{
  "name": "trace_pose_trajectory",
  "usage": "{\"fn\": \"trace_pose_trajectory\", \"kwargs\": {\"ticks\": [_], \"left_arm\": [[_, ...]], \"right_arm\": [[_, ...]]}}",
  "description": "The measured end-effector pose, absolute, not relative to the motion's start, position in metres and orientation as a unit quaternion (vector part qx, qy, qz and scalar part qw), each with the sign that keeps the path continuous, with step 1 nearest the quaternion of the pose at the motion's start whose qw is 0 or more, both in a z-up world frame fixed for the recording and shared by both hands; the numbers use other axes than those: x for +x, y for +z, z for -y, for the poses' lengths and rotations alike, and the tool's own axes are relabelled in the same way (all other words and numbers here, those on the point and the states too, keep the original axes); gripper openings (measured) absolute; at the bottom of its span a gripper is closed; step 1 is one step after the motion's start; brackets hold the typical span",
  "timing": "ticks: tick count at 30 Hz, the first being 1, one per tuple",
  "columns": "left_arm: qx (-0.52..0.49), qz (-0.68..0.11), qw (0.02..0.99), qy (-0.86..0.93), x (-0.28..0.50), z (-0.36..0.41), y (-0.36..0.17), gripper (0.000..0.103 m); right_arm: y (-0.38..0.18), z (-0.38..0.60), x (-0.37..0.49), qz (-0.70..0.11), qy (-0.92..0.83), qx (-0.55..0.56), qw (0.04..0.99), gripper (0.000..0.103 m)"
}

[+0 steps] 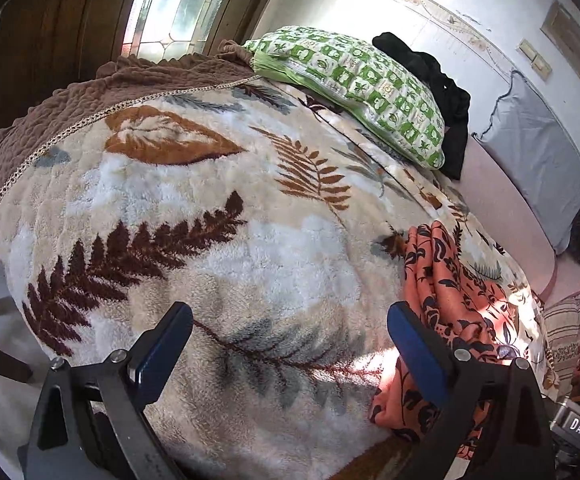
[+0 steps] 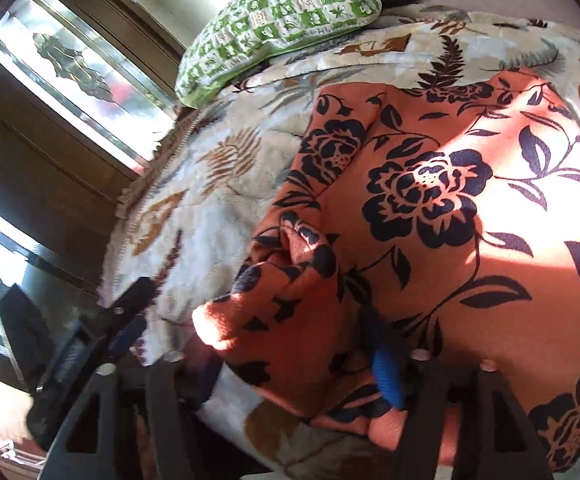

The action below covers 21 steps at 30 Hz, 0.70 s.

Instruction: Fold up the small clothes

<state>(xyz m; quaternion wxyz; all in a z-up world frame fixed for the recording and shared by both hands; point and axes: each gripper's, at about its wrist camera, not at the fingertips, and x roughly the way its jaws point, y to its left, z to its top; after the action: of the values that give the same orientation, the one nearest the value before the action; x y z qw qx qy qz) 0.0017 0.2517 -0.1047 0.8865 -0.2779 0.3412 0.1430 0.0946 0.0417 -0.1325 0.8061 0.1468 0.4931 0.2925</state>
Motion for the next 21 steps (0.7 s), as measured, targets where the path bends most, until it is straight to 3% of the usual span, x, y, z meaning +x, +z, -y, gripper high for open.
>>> {"fn": "trace_pose_trajectory", "kwargs": {"ticks": [7, 11, 12, 13, 14, 15, 17, 21], "left_arm": [[-0.210, -0.330, 0.920, 0.038, 0.009, -0.179, -0.060, 0.097], [-0.172, -0.369, 0.913, 0.037, 0.035, -0.150, -0.068, 0.096], [-0.175, -0.386, 0.905, 0.040, 0.042, -0.149, -0.077, 0.082], [-0.186, -0.418, 0.888, 0.045, 0.049, -0.152, -0.090, 0.050], [-0.207, -0.452, 0.867, 0.048, 0.054, -0.157, -0.106, 0.031], [-0.231, -0.477, 0.846, 0.055, 0.055, -0.164, -0.124, 0.022], [-0.258, -0.476, 0.838, 0.068, 0.046, -0.175, -0.139, 0.032], [-0.218, -0.477, 0.847, 0.083, 0.035, -0.163, -0.122, 0.033]], "right_arm": [[-0.116, 0.033, 0.055, -0.441, 0.276, 0.230, 0.823, 0.077], [-0.122, 0.075, 0.046, -0.431, 0.258, 0.273, 0.821, 0.077], [-0.122, 0.082, 0.045, -0.429, 0.257, 0.280, 0.819, 0.077], [-0.123, 0.091, 0.044, -0.428, 0.257, 0.285, 0.818, 0.077], [-0.125, 0.098, 0.044, -0.426, 0.259, 0.291, 0.817, 0.077], [-0.128, 0.104, 0.043, -0.425, 0.261, 0.298, 0.814, 0.077], [-0.135, 0.114, 0.042, -0.424, 0.266, 0.314, 0.807, 0.077], [-0.144, 0.129, 0.044, -0.420, 0.277, 0.345, 0.793, 0.077]]}}
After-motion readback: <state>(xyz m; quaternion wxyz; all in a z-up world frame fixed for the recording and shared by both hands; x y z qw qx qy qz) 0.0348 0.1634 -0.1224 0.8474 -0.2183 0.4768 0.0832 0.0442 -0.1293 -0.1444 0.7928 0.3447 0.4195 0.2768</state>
